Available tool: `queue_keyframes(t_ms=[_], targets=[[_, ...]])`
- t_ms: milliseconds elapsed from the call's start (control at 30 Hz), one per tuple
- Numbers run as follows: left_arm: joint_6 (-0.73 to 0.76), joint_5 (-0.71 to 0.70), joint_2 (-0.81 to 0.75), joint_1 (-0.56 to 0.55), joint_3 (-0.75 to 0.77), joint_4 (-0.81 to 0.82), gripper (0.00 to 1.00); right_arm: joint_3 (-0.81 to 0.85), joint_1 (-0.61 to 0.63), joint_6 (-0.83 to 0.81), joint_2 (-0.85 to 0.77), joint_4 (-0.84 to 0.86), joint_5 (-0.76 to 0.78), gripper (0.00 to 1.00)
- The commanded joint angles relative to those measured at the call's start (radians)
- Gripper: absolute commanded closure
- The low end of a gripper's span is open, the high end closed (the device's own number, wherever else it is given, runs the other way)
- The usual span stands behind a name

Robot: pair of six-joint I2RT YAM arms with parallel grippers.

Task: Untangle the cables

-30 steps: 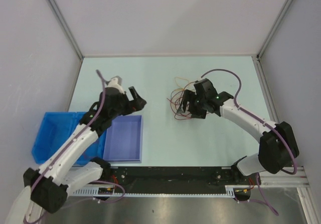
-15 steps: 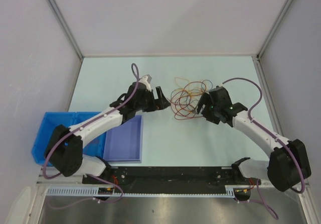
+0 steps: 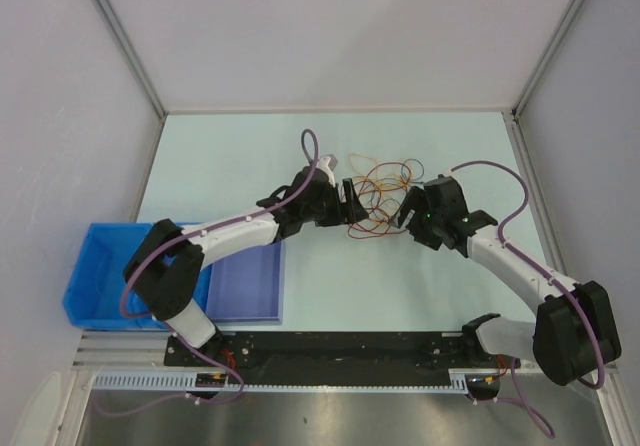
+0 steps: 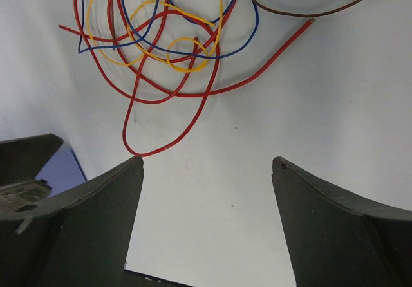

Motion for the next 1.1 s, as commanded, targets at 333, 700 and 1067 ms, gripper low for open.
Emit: queue_keyframes(t_ms=[333,700,1067], targets=[[-0.067,-0.070,0.078,-0.067,-0.029,-0.001,0.29,-0.023,-0.011,-0.003,0.015,0.079,-0.063,0.15],[-0.038,-0.045,0.170,-0.067,0.011,0.009,0.40,-0.028,-0.017,-0.011,0.015,0.072,-0.075,0.15],[0.040,-0.165,0.089,-0.099,0.130,-0.169,1.00,-0.028,-0.029,-0.008,-0.005,0.075,-0.101,0.15]])
